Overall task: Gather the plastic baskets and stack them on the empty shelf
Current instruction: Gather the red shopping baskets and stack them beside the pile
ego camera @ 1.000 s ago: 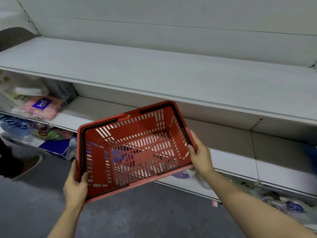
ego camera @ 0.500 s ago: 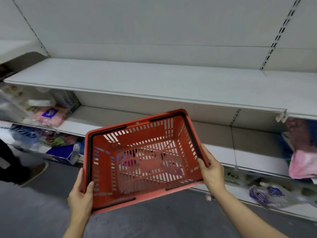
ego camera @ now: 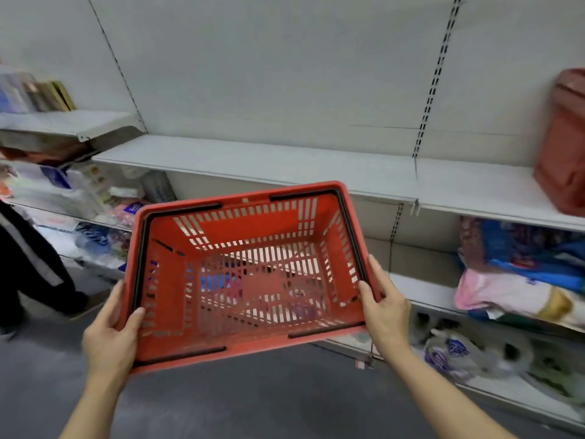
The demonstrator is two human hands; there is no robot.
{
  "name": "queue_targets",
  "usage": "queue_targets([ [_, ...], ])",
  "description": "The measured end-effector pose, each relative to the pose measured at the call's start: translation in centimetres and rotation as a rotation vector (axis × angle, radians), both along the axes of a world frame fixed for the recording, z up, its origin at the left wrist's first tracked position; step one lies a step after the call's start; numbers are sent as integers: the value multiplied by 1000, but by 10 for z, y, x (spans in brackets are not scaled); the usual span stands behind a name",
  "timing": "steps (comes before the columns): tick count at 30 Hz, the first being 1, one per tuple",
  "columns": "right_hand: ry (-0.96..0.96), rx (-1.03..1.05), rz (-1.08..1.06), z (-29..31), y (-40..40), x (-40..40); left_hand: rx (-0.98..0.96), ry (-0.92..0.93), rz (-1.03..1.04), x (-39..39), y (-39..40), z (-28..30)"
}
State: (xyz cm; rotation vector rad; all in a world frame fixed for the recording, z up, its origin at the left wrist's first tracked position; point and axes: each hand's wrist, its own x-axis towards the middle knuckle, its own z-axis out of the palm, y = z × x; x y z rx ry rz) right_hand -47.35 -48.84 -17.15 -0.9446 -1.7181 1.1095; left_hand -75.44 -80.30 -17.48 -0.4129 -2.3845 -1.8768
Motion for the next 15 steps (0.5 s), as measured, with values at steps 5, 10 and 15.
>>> queue_targets([
  [5,103,61,-9,59,13,45,27,39,-57,28,22,70],
  [10,206,184,-117,131,47,98,166,102,-183,62,92,148],
  [15,278,321,-226,201,95,146,346,106,-292,91,173,207],
])
